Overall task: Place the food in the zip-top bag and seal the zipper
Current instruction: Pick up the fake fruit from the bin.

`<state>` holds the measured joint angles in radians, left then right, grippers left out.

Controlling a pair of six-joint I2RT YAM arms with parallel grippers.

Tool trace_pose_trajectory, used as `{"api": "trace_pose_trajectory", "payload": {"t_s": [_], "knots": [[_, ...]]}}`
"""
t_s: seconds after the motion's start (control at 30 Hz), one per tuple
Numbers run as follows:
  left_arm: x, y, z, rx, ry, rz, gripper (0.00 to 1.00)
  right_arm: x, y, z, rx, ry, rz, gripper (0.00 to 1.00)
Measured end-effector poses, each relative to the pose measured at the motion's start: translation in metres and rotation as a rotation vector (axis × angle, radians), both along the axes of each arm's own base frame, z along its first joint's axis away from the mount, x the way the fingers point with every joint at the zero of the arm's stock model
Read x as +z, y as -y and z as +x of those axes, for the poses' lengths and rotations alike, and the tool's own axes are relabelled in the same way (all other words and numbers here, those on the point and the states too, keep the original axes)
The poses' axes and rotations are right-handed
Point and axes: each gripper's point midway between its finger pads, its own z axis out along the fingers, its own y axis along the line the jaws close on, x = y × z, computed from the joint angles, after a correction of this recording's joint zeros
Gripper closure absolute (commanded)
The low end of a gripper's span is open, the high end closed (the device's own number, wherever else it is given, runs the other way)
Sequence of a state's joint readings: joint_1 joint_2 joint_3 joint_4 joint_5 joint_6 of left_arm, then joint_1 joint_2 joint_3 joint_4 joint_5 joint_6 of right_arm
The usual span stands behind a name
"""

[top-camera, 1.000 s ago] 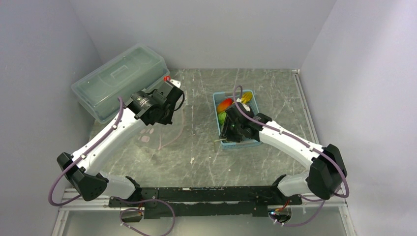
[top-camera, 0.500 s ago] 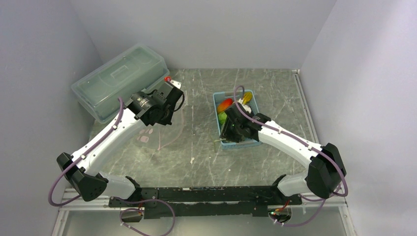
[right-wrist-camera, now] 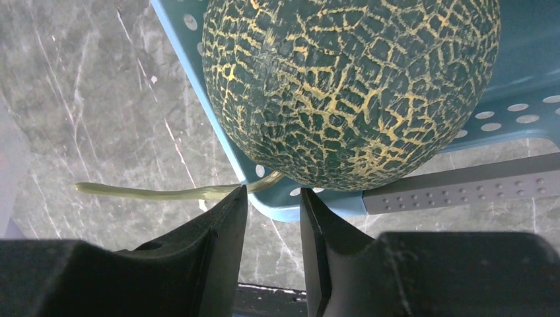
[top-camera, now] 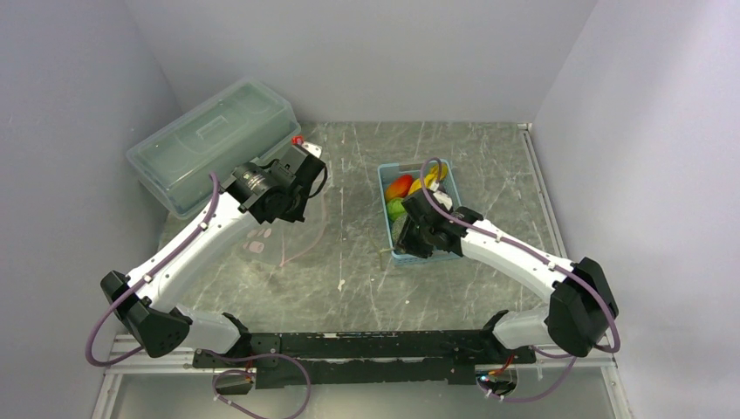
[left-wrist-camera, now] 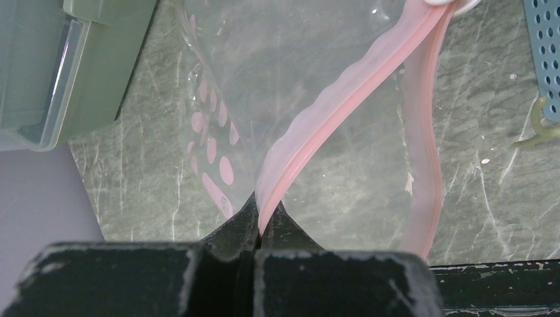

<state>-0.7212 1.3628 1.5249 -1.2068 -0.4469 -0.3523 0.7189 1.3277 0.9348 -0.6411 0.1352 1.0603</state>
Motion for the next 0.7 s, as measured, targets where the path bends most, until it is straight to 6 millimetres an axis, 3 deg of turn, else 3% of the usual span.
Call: {"api": "trace_pose_trajectory", "payload": {"t_s": [0.37, 0.7], "knots": [[0.001, -0.002, 0.001, 0.007, 0.008, 0.01, 1.0, -0.007, -0.004, 0.007, -0.041, -0.007, 0.009, 0.63], [0.003, -0.004, 0.001, 0.011, 0.016, 0.011, 1.0, -0.008, -0.009, 0.011, -0.058, -0.001, 0.029, 0.78]]}}
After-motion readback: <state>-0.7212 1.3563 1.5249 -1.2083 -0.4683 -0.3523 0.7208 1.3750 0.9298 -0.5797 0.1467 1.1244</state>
